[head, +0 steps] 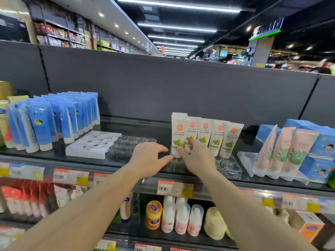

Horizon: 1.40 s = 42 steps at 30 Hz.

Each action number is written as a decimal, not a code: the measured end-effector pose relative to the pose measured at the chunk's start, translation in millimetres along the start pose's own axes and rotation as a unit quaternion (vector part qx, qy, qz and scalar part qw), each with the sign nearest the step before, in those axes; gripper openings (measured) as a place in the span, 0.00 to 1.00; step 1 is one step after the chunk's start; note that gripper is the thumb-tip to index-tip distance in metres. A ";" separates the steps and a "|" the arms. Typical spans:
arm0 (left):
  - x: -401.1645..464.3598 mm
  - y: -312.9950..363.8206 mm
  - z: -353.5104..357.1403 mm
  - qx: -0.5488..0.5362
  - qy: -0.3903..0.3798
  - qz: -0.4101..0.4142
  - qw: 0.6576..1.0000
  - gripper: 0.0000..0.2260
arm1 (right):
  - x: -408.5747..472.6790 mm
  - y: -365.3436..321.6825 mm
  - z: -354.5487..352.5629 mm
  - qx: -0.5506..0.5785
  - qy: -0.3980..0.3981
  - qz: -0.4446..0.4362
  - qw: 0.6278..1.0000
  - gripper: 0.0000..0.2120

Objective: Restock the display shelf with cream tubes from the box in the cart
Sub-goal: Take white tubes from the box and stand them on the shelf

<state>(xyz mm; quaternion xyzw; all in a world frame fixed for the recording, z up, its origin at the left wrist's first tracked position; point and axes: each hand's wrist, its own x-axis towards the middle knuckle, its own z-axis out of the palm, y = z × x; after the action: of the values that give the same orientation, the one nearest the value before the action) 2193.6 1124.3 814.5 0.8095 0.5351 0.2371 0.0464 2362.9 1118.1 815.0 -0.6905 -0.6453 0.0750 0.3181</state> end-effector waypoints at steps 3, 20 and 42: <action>-7.0 -1.2 1.5 0.047 0.006 -0.026 0.999 0.23 | -6.6 8.4 3.9 -0.121 -0.017 -0.024 0.992 0.22; -221.4 -156.2 -120.6 0.135 0.025 -0.152 0.979 0.26 | -153.6 -210.6 105.0 -0.157 -0.118 -0.160 0.967 0.29; -574.7 -493.4 -292.1 0.220 0.035 -0.539 0.813 0.31 | -361.4 -626.4 408.5 -0.042 -0.302 -0.425 0.852 0.33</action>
<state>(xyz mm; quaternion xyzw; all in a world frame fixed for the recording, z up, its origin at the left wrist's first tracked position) 1469.4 770.2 718.2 0.3714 0.9246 0.0784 -0.0318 1568.2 896.6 718.7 -0.3048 -0.9427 0.1103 0.0788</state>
